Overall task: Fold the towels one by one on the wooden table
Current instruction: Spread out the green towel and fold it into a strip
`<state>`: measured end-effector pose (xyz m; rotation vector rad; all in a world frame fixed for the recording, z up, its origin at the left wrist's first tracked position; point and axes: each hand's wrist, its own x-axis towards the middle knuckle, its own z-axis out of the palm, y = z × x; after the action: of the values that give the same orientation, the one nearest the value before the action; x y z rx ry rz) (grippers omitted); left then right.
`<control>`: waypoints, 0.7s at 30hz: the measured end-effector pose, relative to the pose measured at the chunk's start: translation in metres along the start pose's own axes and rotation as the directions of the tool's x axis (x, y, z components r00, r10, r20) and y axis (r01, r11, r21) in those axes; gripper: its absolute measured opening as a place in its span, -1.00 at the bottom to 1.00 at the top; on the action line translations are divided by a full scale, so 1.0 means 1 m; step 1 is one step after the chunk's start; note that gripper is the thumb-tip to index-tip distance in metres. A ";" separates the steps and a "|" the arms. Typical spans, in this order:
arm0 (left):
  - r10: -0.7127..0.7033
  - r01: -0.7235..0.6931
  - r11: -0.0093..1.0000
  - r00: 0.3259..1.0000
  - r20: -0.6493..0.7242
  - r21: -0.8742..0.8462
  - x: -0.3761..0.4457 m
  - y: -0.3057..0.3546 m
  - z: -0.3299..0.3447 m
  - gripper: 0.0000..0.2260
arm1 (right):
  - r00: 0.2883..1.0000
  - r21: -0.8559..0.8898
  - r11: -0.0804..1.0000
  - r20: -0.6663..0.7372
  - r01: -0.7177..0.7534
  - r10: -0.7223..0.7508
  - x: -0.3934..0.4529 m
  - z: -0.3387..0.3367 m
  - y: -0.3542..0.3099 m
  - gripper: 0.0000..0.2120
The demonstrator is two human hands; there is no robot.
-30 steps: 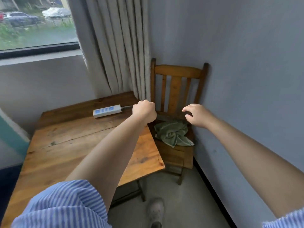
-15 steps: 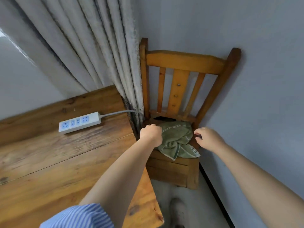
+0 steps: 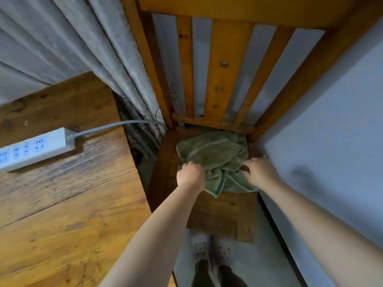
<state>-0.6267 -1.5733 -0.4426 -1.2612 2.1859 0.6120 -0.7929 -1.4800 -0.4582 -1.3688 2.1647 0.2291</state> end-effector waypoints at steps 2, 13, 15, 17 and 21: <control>-0.032 0.032 0.998 0.999 0.004 -0.049 0.026 0.001 0.024 -0.68 | 0.999 -0.030 0.999 -0.032 0.011 -0.012 0.024 0.022 -0.001 -0.60; -0.035 0.006 0.990 0.979 -0.200 -0.144 0.097 -0.007 0.099 -0.73 | 0.974 -0.150 0.987 -0.208 0.058 -0.089 0.095 0.087 0.009 -0.57; -0.006 -0.021 0.992 0.978 -0.209 -0.128 0.094 -0.010 0.093 -0.73 | 0.965 -0.159 0.984 -0.235 0.078 -0.115 0.096 0.084 0.011 -0.61; 0.059 -0.071 0.996 0.979 -0.194 -0.055 0.082 -0.014 0.075 -0.74 | 0.965 -0.152 0.984 -0.233 0.089 -0.123 0.087 0.072 0.011 -0.63; 0.264 -0.255 0.959 0.962 -0.067 0.124 0.049 -0.028 0.018 -0.73 | 0.959 -0.076 0.994 -0.266 0.080 -0.097 0.055 0.033 0.000 -0.66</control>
<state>-0.6182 -1.6065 -0.4909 -0.9638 2.4416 0.5340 -0.7985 -1.5082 -0.5155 -1.6093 2.3244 0.0823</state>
